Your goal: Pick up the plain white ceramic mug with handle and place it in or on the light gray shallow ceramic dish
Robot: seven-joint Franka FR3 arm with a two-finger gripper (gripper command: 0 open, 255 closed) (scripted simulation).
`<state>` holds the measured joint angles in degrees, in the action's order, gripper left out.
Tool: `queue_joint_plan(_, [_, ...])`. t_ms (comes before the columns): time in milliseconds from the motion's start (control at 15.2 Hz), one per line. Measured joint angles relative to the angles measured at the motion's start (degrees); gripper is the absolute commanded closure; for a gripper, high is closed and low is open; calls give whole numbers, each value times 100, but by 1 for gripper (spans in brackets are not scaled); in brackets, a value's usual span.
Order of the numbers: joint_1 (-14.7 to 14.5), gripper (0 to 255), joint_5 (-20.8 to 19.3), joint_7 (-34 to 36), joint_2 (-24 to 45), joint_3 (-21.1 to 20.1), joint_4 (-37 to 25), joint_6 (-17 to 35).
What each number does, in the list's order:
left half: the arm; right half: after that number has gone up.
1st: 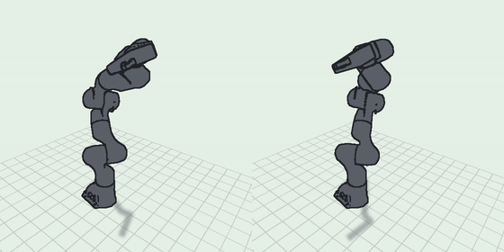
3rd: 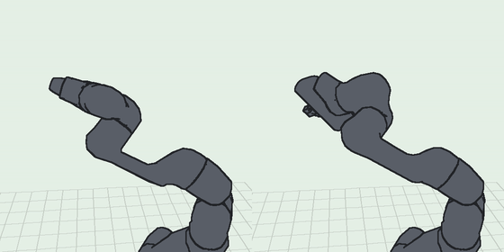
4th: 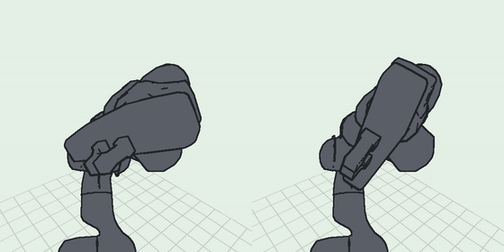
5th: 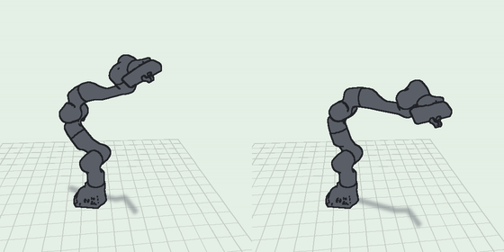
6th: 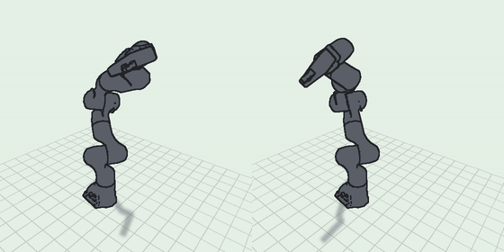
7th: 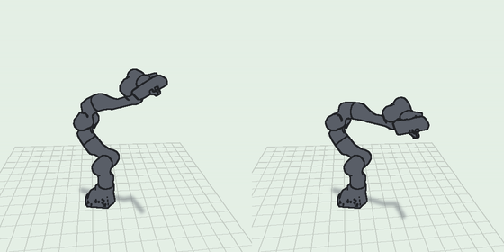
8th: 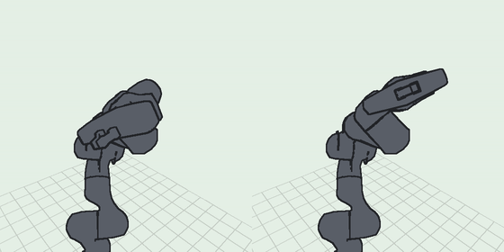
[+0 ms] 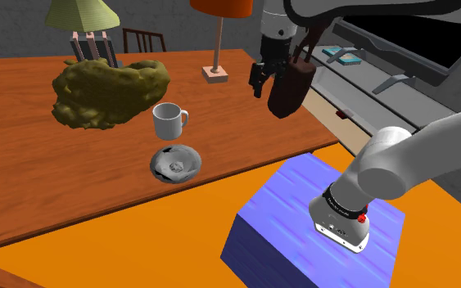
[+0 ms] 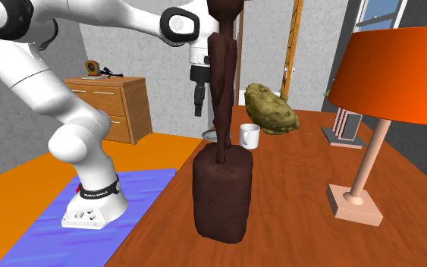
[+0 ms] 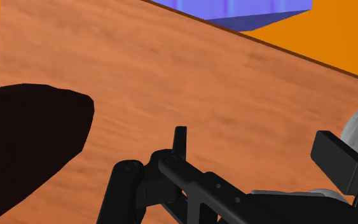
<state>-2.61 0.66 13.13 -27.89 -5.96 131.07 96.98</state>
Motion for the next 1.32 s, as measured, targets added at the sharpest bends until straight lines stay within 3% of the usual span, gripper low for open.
queue_joint_plan(858, [-273,0,-11,1113,2510,-681,-1484,1129])
queue_joint_plan(1320, [-529,0,-327,1682,4063,-845,-2911,1286])
